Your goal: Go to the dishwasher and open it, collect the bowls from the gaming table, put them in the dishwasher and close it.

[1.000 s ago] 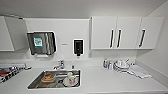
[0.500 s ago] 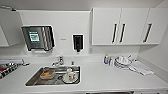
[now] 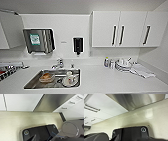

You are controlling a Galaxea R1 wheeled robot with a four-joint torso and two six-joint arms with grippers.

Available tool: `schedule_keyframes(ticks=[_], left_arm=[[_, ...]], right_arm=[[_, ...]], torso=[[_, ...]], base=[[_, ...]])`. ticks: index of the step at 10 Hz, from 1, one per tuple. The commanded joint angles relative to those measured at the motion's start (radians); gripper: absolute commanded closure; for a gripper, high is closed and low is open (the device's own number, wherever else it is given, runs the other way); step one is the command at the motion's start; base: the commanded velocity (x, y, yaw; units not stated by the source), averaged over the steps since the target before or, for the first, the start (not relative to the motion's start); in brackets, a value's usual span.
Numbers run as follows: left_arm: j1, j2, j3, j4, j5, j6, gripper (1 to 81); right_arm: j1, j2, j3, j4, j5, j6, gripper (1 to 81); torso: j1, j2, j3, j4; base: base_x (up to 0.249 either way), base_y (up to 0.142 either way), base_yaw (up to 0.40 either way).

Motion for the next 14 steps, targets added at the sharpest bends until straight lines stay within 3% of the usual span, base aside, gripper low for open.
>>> schedule_keyframes(ticks=[1,3,5,6,7,9,11,12,14], left_arm=[[-0.049,-0.161,0.164,0.107,0.002,0.004,1.0],[-0.049,-0.222,0.266,0.191,0.002,0.004,1.0],[-0.049,-0.284,0.343,0.242,0.002,0.004,1.0],[-0.047,-0.310,0.366,0.258,0.002,0.004,1.0],[-0.049,-0.333,0.383,0.273,0.002,0.006,1.0],[-0.062,-0.374,0.391,0.331,-0.002,0.006,1.0],[-0.085,-0.408,0.398,0.356,-0.023,-0.005,1.0],[-0.116,-0.420,0.377,0.344,-0.061,-0.020,1.0],[-0.191,-0.433,0.345,0.356,-0.061,-0.138,1.0]], right_arm=[[0.084,-0.059,0.026,0.010,-0.030,0.006,1.0],[0.093,-0.061,0.035,0.010,-0.032,0.006,1.0],[0.099,-0.062,0.042,0.010,-0.032,0.006,1.0],[0.105,-0.064,0.046,0.010,-0.032,0.007,1.0],[0.111,-0.070,0.054,0.008,-0.030,0.007,1.0],[0.124,-0.080,0.075,0.009,-0.030,0.006,1.0],[0.128,-0.083,0.071,0.007,-0.032,0.007,1.0],[0.133,-0.091,0.074,0.008,-0.032,0.006,1.0],[0.133,-0.097,0.077,0.007,-0.032,0.006,1.0]], torso=[[0.062,-0.097,0.000,0.000],[0.107,-0.168,-0.081,0.000],[0.142,-0.225,-0.132,0.000],[0.164,-0.259,-0.071,0.000],[0.185,-0.292,-0.101,0.000],[0.219,-0.345,-0.121,0.000],[0.263,-0.416,-0.127,0.000],[0.287,-0.453,-0.127,0.000],[0.333,-0.528,-0.127,0.000]], base=[[0.000,0.000,0.000],[0.000,0.000,0.000],[0.000,0.000,0.000],[0.000,0.000,0.000],[0.000,0.000,0.000],[0.000,0.000,0.000],[0.000,0.000,0.000],[0.000,0.000,0.000],[0.000,0.000,0.000]])
